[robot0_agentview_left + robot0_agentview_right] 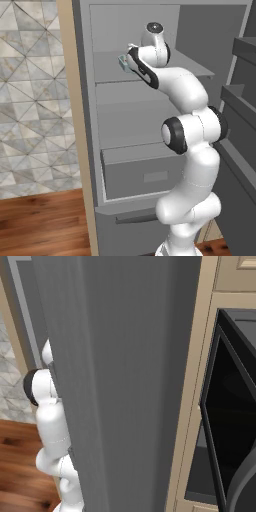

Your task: Place the tupperware containing the shrimp and garlic meal in the microwave. Close the microwave door and press the start button to reheat the meal.

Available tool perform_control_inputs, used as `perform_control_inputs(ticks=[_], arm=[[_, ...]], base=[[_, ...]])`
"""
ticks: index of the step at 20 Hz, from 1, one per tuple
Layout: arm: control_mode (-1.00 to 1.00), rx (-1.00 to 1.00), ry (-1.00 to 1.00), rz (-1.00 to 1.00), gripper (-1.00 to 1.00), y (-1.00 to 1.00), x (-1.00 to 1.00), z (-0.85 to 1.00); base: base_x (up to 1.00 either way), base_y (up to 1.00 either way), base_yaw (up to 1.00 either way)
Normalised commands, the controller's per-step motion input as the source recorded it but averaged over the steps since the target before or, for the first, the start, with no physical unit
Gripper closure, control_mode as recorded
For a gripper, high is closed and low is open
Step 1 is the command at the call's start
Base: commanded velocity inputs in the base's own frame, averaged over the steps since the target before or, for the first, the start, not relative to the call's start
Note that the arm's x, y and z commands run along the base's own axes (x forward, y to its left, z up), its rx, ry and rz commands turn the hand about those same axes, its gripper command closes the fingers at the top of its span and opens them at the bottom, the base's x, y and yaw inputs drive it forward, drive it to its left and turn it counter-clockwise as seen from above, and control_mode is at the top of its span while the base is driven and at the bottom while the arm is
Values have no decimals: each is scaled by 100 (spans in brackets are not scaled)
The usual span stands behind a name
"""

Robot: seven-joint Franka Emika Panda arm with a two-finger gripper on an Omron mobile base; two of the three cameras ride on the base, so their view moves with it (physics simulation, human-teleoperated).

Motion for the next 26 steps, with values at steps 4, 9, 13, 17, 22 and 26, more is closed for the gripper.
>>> perform_control_inputs(ticks=[4,9,13,17,22,26], arm=[[-100,-3,9,-9,100,0,12,-43],[-100,-1,3,-2,100,0,0,-7],[-100,0,-5,-2,100,0,-7,-19],[-100,0,-18,-9,100,0,-38,-46],[-100,0,-23,-8,100,0,-76,-29],[-100,0,-17,0,100,-7,-100,-3]], base=[[0,0,0],[0,0,0],[0,0,0],[0,0,0],[0,0,0],[0,0,0]])
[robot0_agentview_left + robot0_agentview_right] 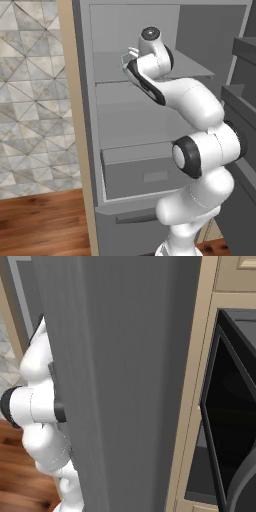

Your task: Place the tupperware containing the shrimp and garlic meal in the microwave. Close the microwave door and press the start button to reheat the meal.

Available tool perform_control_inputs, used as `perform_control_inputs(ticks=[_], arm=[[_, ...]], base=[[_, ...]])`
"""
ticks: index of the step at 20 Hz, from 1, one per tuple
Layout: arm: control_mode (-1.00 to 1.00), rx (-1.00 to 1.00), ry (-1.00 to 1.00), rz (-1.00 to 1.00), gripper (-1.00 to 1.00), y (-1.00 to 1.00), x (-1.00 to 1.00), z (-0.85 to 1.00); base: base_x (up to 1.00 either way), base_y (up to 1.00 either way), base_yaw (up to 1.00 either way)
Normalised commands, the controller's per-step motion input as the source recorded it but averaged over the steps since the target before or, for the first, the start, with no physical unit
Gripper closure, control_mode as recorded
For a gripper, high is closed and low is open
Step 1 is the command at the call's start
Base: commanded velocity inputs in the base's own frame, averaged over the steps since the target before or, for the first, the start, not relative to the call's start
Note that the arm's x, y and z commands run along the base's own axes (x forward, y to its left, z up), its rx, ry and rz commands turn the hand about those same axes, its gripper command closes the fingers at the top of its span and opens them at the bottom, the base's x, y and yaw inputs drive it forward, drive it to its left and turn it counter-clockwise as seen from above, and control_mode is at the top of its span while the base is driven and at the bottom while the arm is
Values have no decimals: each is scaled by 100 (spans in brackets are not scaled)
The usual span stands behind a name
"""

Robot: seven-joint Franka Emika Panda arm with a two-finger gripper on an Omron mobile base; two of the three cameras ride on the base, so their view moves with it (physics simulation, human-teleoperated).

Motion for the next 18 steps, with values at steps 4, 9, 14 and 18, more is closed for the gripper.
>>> perform_control_inputs(ticks=[4,9,14,18], arm=[[-100,0,-4,0,100,0,-100,4],[-100,0,0,0,100,0,-100,24],[-100,0,0,0,100,0,-100,25],[-100,0,0,0,100,0,-100,1]], base=[[0,0,0],[0,0,0],[0,0,0],[0,0,0]])
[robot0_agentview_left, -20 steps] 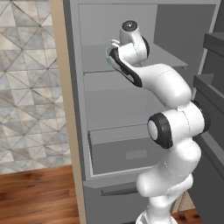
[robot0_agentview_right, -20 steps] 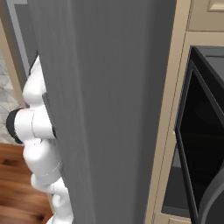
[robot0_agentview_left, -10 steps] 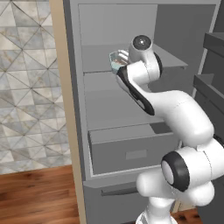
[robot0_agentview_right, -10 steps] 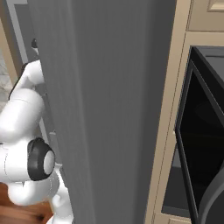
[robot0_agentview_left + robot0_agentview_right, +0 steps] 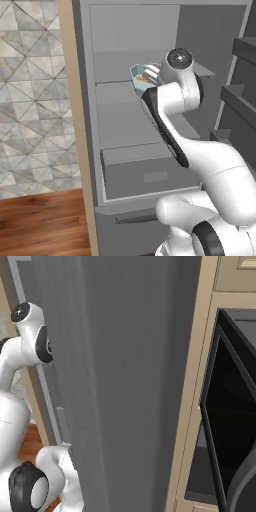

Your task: Place the tupperware containing the shrimp and garlic meal in the microwave. Close the microwave door and press the start button to reheat the meal.

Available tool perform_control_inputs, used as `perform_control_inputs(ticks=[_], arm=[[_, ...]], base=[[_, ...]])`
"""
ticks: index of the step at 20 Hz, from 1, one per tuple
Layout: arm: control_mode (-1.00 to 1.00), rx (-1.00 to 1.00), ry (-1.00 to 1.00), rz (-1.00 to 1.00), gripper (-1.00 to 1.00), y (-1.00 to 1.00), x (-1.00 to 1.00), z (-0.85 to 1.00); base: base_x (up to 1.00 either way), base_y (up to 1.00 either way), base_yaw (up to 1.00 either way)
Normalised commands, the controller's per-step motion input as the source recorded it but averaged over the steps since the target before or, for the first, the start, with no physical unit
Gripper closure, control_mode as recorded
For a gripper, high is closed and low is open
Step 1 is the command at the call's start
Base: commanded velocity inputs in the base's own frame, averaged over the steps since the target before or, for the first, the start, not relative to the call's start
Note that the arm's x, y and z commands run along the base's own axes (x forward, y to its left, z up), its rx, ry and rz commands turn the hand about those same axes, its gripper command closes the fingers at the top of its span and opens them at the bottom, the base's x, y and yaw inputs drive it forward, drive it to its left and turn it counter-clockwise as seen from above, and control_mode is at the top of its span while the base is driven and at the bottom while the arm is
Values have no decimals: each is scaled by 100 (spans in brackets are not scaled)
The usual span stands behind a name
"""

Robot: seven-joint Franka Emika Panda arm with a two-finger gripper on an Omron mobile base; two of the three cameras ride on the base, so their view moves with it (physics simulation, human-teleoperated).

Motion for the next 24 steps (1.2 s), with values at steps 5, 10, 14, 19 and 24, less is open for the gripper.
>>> perform_control_inputs(ticks=[5,10,14,19,24], arm=[[-100,0,15,0,100,-2,-93,0],[-100,0,17,0,100,-19,-81,-11],[-100,0,8,0,100,-25,-65,-12],[-100,0,0,0,100,-4,-24,-17],[100,0,0,0,100,0,0,-3]], base=[[0,0,0],[0,0,0],[0,0,0],[0,0,0],[-1,5,0]])
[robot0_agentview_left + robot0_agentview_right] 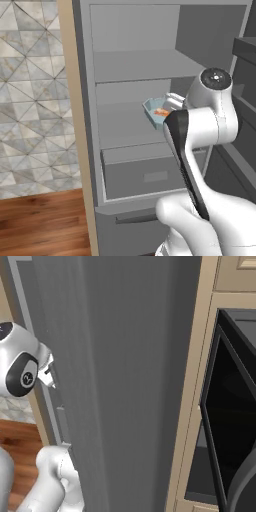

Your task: Place the tupperware containing the shrimp and garlic meal in the microwave. Close the microwave door and press the start button to reheat the meal.

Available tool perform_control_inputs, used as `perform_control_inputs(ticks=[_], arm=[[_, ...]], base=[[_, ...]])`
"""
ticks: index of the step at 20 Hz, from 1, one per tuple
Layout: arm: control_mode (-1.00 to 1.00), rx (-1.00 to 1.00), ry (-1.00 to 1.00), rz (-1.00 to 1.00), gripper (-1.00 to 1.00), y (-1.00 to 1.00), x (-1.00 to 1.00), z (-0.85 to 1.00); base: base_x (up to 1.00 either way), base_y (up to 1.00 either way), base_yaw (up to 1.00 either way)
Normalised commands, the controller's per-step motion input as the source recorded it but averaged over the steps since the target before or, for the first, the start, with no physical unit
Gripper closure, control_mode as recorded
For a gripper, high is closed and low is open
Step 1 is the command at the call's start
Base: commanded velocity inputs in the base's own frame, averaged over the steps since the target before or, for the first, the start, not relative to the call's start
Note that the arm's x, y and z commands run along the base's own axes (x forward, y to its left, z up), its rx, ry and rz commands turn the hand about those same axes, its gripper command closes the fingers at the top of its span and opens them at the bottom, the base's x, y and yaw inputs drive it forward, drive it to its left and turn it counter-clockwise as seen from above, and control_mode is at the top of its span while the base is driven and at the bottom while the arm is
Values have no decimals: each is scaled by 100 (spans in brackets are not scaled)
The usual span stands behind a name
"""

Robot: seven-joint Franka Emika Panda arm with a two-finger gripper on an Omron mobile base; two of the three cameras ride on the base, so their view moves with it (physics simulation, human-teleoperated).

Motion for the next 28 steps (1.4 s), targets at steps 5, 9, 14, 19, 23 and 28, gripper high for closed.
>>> perform_control_inputs(ticks=[5,9,14,19,23,28], arm=[[100,0,0,0,100,0,0,0],[100,0,0,0,100,0,0,0],[100,0,0,0,100,0,0,0],[100,0,0,0,100,0,0,0],[100,0,0,0,100,0,0,0],[100,0,0,0,100,0,0,0]], base=[[-46,20,0],[-70,34,0],[-35,64,-10],[-26,78,-28],[-57,60,-44],[-90,38,-51]])
